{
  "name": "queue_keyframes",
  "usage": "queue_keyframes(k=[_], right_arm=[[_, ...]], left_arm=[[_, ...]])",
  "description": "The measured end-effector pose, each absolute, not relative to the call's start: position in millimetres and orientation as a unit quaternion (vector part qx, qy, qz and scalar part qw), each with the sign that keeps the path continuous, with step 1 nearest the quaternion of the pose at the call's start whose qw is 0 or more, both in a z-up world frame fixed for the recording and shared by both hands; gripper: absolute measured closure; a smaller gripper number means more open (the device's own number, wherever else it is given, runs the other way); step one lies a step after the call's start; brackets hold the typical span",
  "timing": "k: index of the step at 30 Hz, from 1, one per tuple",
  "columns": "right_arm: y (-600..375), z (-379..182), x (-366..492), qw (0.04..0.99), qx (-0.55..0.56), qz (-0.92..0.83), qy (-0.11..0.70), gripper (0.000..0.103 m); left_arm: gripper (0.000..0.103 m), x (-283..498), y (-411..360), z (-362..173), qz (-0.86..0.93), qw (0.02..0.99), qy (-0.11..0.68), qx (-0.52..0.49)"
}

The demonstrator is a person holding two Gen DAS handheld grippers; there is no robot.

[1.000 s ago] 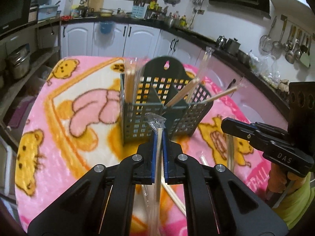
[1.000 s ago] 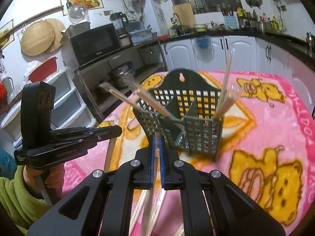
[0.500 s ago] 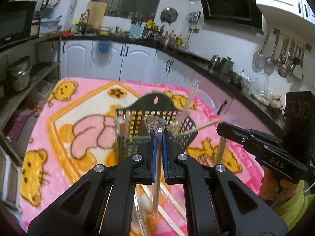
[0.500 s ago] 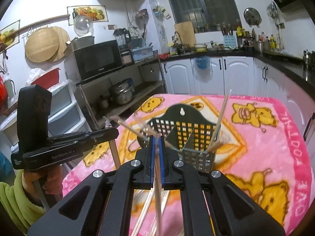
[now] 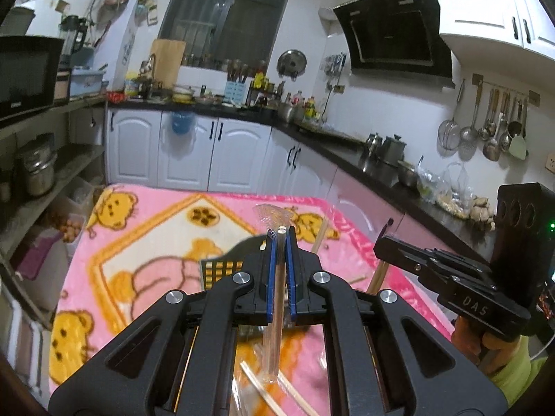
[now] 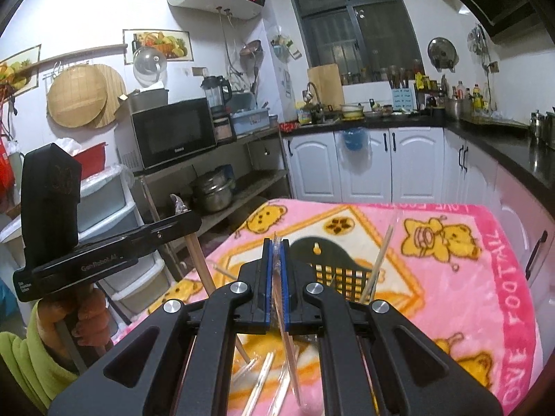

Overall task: Organize utensils
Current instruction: 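Lift both held chopsticks upright and carry them above the green caddy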

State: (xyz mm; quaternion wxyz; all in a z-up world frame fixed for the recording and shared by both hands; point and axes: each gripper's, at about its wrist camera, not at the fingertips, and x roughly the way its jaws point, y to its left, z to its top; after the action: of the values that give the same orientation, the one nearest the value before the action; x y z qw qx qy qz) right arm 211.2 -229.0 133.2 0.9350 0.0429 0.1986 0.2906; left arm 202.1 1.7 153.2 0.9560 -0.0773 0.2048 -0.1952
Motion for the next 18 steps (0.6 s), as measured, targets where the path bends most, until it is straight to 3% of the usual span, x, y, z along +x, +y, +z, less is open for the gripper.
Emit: queue_keyframes(k=[18], right_arm=[[-220, 189, 221, 0.945, 0.048, 0.295, 0.135, 0.098]], left_arm=[[0.100, 211, 3, 204, -0.181, 0.971, 0.139, -0.073]])
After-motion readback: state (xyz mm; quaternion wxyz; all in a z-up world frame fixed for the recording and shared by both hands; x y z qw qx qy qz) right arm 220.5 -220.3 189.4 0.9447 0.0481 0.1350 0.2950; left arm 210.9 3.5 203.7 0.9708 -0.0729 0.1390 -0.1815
